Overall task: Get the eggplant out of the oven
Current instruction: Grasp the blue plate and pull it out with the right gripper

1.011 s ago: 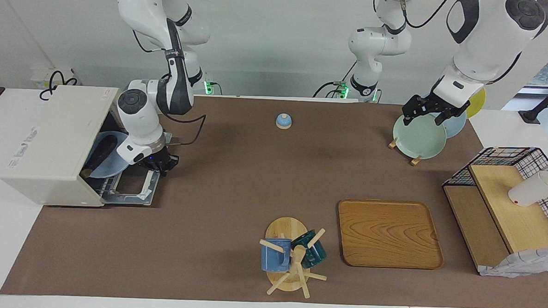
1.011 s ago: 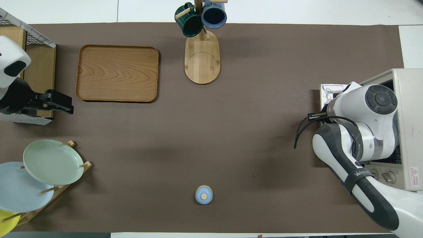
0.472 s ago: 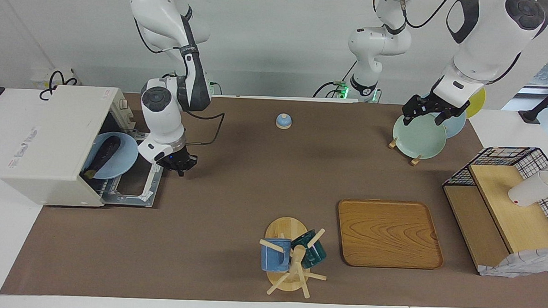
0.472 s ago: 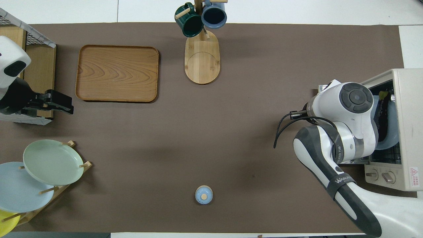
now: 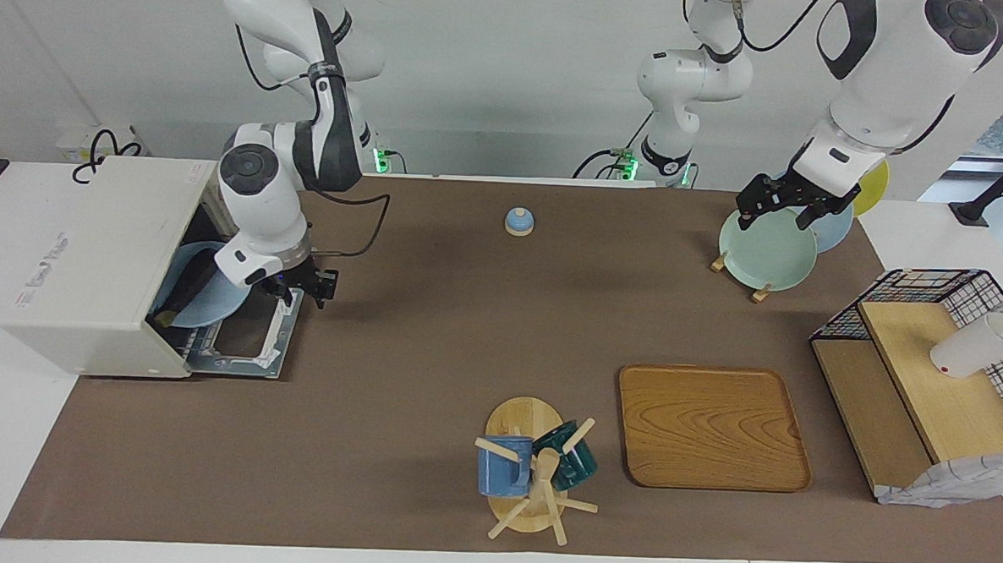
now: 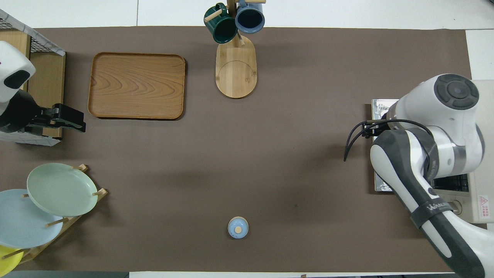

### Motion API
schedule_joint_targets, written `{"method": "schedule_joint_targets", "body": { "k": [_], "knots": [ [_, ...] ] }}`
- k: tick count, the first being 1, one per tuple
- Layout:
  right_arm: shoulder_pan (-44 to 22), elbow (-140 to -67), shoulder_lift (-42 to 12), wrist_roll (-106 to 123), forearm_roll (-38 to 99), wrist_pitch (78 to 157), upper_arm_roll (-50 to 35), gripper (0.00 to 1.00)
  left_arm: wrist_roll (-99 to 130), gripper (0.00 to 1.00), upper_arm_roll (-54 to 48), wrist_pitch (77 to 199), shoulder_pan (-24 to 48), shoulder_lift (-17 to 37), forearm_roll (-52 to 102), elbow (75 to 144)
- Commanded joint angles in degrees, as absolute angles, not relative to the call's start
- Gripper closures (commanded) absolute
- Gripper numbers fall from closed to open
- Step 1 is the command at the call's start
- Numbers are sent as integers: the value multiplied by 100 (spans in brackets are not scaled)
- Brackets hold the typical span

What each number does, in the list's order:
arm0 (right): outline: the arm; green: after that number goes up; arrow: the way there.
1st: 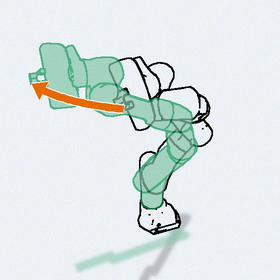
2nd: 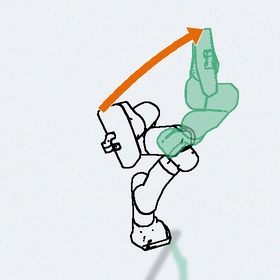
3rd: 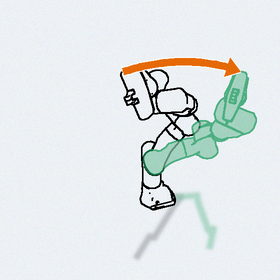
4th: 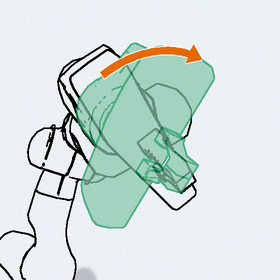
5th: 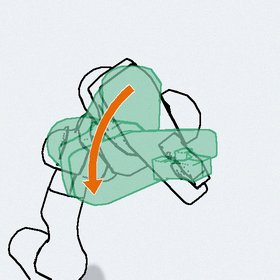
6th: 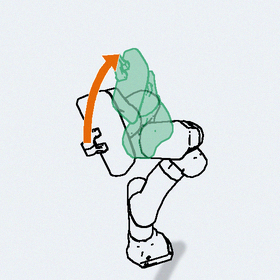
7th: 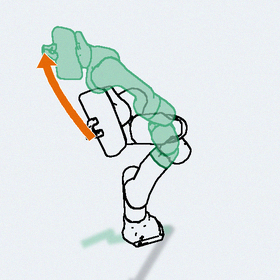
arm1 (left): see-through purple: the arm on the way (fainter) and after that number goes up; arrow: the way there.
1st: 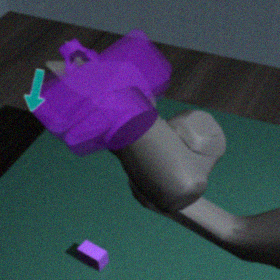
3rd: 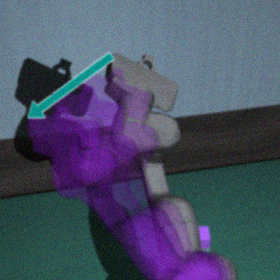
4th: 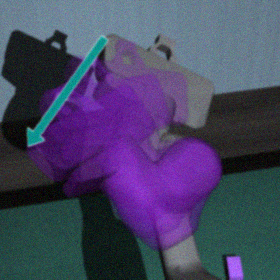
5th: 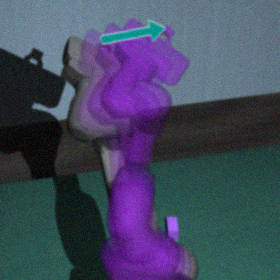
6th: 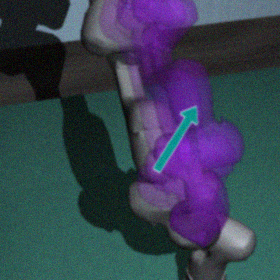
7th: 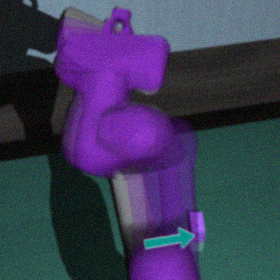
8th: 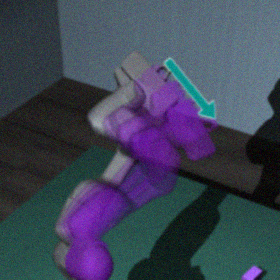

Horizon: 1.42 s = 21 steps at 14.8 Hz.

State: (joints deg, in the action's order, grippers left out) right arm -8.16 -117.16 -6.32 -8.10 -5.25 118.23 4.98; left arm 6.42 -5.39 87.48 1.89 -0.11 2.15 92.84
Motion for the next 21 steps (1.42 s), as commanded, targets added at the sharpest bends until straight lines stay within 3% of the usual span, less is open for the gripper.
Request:
{"method": "schedule_joint_targets", "body": {
  "k": [1,6,8,9,11,16,19,21],
  "knots": [
    [-590,-11690,-528,-861,-991,11375,483,43,642,0,-571,8894,184,-62,193,9317],
    [-62,-12250,-291,-782,-1063,11836,457,44,606,0,-589,9088,150,-79,202,9413],
    [43,-12523,-220,-765,-1063,12145,457,52,598,0,-580,9114,132,-53,211,9352],
    [87,-12559,-211,-704,-1063,12199,457,61,598,0,-580,9158,132,-53,211,9369],
    [79,-12551,-211,-441,-1063,12208,457,100,598,0,-589,9211,149,-62,211,9396],
    [-148,-12157,-281,-343,-1370,11648,274,100,598,0,-598,9167,211,-70,211,9422],
    [-1078,-11314,-500,-518,-1485,10795,237,100,571,0,-606,9193,202,-70,211,9422],
    [-1589,-11101,-553,-816,-1494,10644,237,100,563,0,-606,9220,202,-70,211,9422]
  ]
}}
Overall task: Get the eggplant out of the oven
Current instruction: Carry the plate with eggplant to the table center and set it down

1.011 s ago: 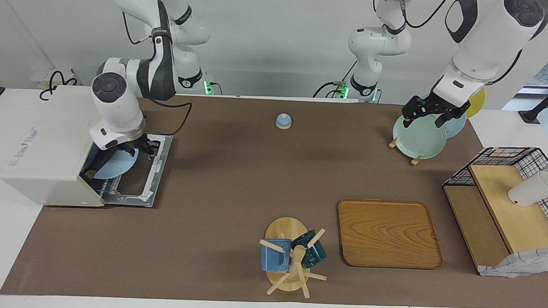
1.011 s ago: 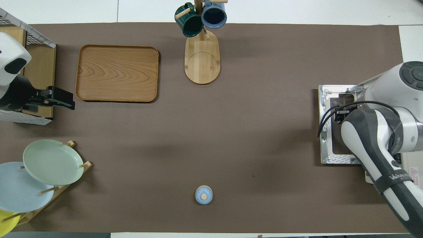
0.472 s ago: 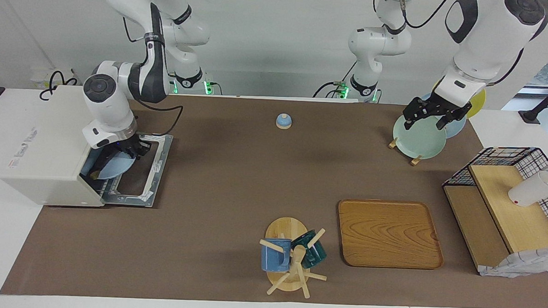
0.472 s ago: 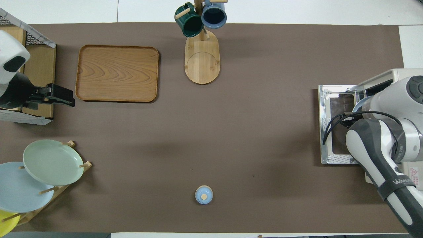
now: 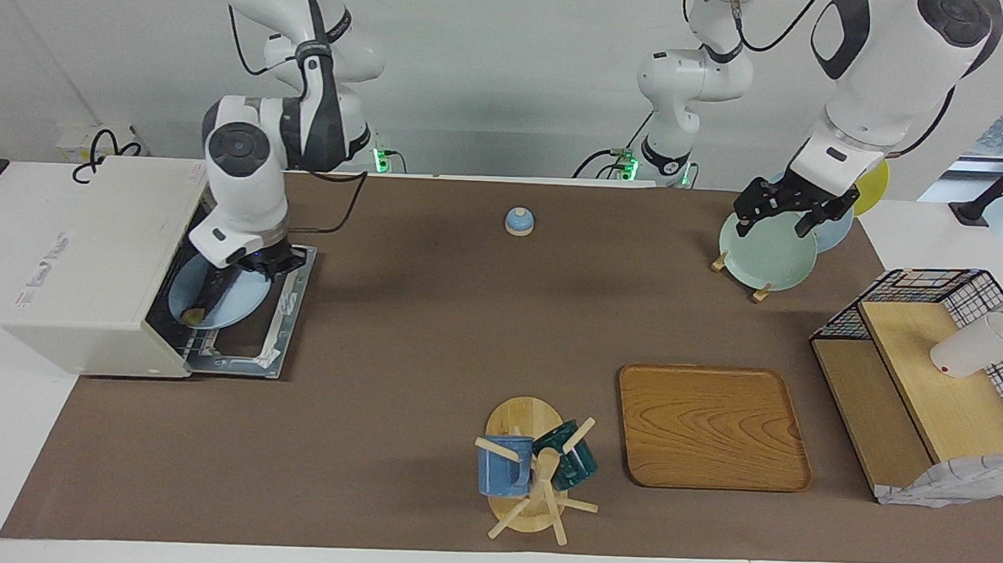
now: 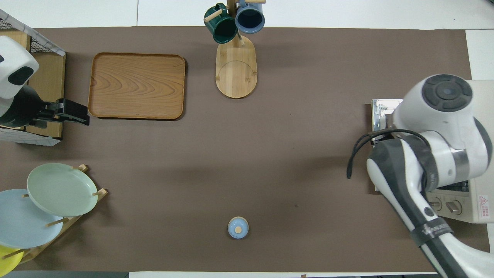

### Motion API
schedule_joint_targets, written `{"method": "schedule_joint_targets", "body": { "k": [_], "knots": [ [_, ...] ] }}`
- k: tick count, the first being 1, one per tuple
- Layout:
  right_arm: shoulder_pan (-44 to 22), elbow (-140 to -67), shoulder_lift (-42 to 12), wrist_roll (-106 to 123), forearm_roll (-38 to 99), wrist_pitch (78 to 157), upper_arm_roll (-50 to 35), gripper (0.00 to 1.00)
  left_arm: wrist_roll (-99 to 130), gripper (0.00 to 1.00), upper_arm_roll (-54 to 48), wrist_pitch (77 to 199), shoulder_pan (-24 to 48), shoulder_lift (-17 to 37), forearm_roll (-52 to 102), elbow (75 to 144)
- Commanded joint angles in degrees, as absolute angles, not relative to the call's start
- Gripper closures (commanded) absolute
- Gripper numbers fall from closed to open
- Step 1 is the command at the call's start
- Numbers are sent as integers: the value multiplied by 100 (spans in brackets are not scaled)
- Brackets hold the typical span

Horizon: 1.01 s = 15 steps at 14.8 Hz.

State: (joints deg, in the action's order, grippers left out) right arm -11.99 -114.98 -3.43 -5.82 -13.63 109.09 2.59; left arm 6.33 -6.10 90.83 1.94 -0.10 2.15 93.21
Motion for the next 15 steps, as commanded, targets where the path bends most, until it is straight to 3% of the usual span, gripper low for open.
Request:
{"method": "schedule_joint_targets", "body": {
  "k": [1,4,7,11,15],
  "knots": [
    [-1843,-11066,-580,-1000,-1485,10644,237,100,502,0,-606,9228,202,-70,211,9431],
    [-2669,-10829,-641,-1755,-1398,10635,220,100,361,0,-606,9237,185,-70,220,9431],
    [-3356,-10233,-1185,-2669,-1022,10626,211,100,352,0,-606,9299,176,-53,220,9431],
    [-4340,-8836,-2572,-3864,-861,10581,202,100,202,0,-598,9369,132,-44,220,9431],
    [-4474,-9034,-2883,-4184,-546,11986,53,100,193,0,-598,9413,132,-26,228,9431]
  ]
}}
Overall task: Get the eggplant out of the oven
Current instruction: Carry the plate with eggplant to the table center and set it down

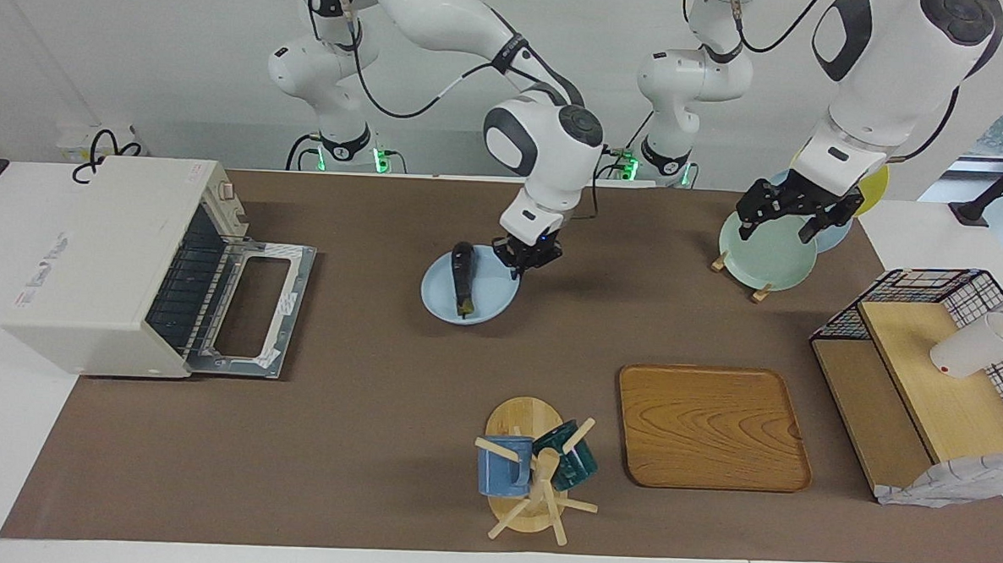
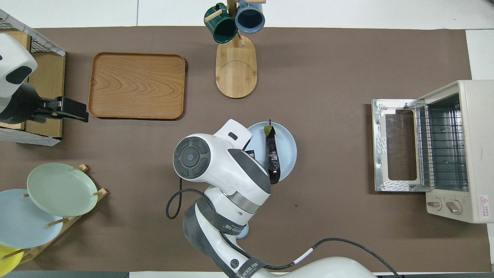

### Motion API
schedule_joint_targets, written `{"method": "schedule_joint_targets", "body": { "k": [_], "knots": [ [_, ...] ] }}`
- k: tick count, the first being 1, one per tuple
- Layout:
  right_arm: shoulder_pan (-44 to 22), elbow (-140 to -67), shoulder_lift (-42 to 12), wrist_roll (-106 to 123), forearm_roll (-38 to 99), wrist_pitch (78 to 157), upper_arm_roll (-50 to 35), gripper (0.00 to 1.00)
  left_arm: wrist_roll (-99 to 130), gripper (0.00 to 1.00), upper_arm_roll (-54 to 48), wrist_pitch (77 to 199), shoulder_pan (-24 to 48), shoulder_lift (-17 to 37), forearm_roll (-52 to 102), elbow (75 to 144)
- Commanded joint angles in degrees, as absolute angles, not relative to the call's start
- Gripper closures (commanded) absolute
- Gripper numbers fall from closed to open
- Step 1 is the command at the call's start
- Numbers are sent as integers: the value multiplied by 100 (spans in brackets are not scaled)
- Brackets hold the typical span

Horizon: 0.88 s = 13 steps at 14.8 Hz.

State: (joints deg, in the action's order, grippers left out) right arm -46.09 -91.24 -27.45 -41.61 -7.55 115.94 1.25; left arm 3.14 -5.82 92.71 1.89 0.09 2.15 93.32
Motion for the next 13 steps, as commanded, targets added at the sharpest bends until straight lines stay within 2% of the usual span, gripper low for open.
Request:
{"method": "schedule_joint_targets", "body": {
  "k": [1,3,4,5,6,9,11,13],
  "knots": [
    [-4474,-9079,-2883,-4201,-319,12241,44,100,193,0,-598,9422,132,-26,229,9431],
    [-4465,-9140,-2918,-4236,384,12637,53,100,193,0,-598,9422,132,-26,255,9431],
    [-4430,-9228,-2927,-4228,421,12795,53,92,202,0,-598,9431,132,-26,298,9431],
    [-4421,-9316,-2918,-4201,483,12901,53,77,202,0,-598,9422,132,-26,308,9439],
    [-4421,-9299,-2918,-4175,466,12833,53,67,202,0,-598,9422,132,-26,316,9439],
    [-4386,-8861,-2831,-4114,177,11948,79,43,202,0,-598,9422,141,-35,369,9466],
    [-3950,-8885,-2499,-3659,-61,11437,114,45,202,0,-598,9448,184,-18,378,9475],
    [-3342,-8894,-2164,-3323,-62,10778,114,59,220,0,-598,9457,202,0,544,9483]
  ]
}}
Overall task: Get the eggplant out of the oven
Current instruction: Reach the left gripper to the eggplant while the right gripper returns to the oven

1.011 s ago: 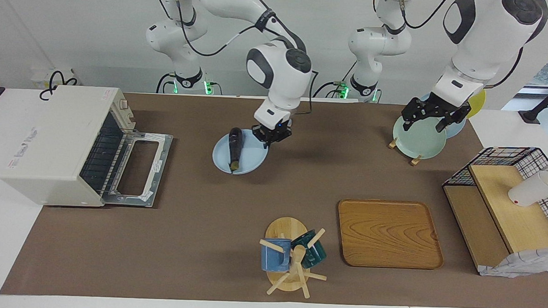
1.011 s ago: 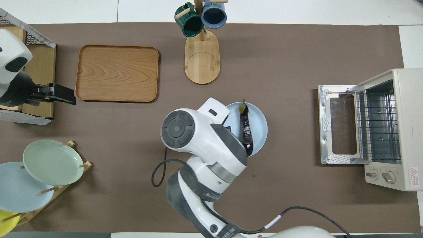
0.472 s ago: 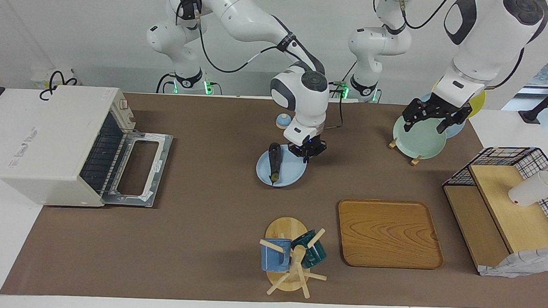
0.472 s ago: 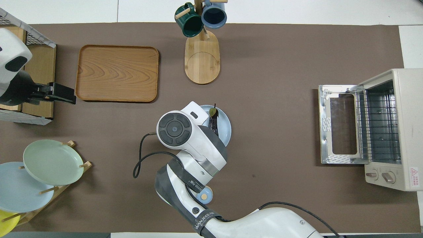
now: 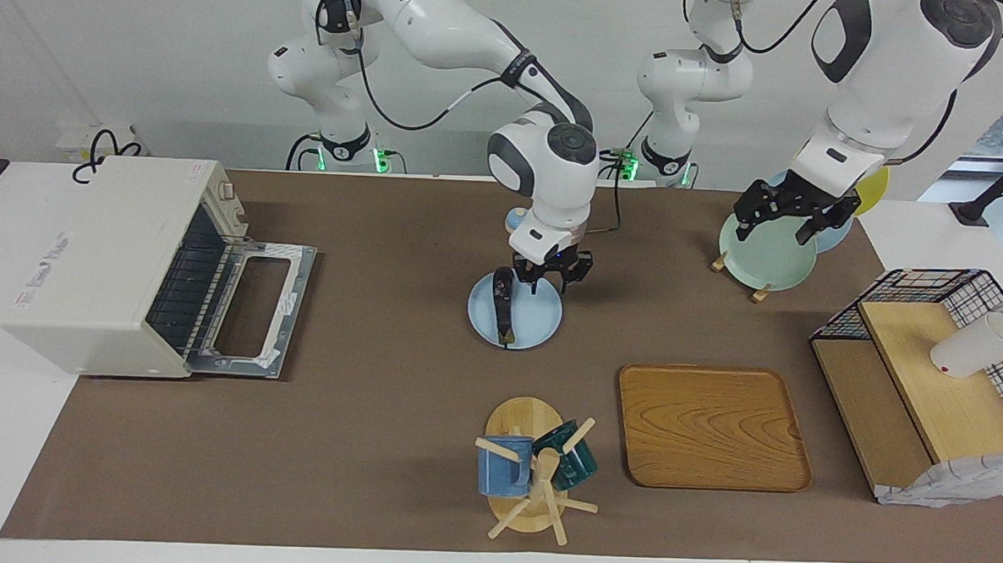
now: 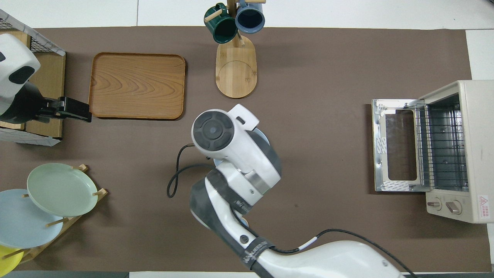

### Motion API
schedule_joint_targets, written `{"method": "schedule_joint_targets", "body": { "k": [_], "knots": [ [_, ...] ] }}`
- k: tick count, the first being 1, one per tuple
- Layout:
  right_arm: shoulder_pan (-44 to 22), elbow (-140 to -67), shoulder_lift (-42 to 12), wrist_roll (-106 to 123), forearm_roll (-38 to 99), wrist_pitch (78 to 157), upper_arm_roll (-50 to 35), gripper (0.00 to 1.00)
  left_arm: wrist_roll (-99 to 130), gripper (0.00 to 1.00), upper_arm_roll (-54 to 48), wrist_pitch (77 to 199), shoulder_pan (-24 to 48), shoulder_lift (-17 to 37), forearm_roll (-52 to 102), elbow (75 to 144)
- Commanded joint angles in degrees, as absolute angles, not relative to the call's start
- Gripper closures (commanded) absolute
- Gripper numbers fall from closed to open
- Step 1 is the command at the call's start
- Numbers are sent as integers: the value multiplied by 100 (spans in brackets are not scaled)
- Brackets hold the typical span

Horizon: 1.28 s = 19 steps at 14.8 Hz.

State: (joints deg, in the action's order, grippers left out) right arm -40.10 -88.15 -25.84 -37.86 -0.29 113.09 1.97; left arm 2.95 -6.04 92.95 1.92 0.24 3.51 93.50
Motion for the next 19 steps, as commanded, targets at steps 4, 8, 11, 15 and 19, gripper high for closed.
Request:
{"method": "schedule_joint_targets", "body": {
  "k": [4,8,11,15,19],
  "knots": [
    [-2603,-9385,-1724,-2903,-997,9889,123,100,272,0,-606,9553,500,35,703,9641],
    [-1926,-10508,-1328,-2435,-1336,10210,114,100,753,0,-598,10044,1202,61,703,10141],
    [-1697,-11660,-1020,-2417,-1371,11378,123,100,1693,0,-598,10361,1782,351,703,10178],
    [-1460,-12102,-1019,-2303,-2047,11829,114,100,3519,0,-598,11597,2687,501,703,10826],
    [-1275,-12463,-1116,-2311,-2354,12463,123,100,4227,0,-598,12470,3146,624,703,11355]
  ]
}}
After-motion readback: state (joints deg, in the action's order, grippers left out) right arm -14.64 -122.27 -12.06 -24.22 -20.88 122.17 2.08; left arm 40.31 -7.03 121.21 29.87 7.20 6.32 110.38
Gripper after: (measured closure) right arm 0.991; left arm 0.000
